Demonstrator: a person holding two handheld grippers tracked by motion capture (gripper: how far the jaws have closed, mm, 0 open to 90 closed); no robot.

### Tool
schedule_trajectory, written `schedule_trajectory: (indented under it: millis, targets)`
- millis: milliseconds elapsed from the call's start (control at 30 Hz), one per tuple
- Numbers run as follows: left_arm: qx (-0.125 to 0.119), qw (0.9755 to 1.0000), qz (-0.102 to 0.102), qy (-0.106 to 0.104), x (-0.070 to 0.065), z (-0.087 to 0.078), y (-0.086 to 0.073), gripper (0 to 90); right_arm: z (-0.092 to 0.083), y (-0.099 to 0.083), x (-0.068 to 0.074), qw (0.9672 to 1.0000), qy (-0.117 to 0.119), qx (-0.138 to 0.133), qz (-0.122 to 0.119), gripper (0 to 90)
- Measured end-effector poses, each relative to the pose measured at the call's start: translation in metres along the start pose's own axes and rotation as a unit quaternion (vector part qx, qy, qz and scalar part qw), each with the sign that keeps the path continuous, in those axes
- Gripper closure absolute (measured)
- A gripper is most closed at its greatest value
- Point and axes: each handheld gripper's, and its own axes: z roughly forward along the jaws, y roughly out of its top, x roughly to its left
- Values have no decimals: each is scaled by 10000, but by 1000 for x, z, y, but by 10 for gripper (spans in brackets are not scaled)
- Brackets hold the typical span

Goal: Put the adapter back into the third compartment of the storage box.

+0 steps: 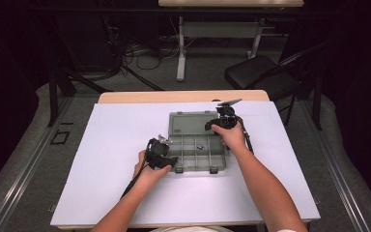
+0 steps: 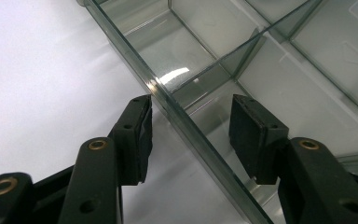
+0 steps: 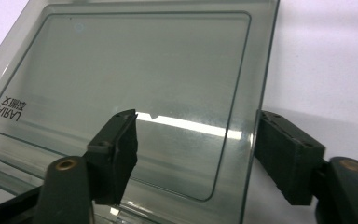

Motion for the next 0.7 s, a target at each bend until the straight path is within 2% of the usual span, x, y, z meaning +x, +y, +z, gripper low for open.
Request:
schedule_trajectory:
  millis: [167, 400, 533, 700]
  targets:
    - [6, 10000, -1, 6, 0, 0, 0, 498, -4, 1, -3, 9999, 55, -105, 8, 404]
    - [1, 10000, -6, 8, 0, 0, 0, 498, -9, 1, 3, 9995, -165, -209, -177, 424]
    - [-8, 10000, -14, 4, 0, 0, 0, 497, -10, 2, 3, 9990, -164, -315, -266, 442]
    - [-7, 10000, -16, 2, 0, 0, 0, 497, -14, 3, -2, 9993, -45, -351, -130, 512]
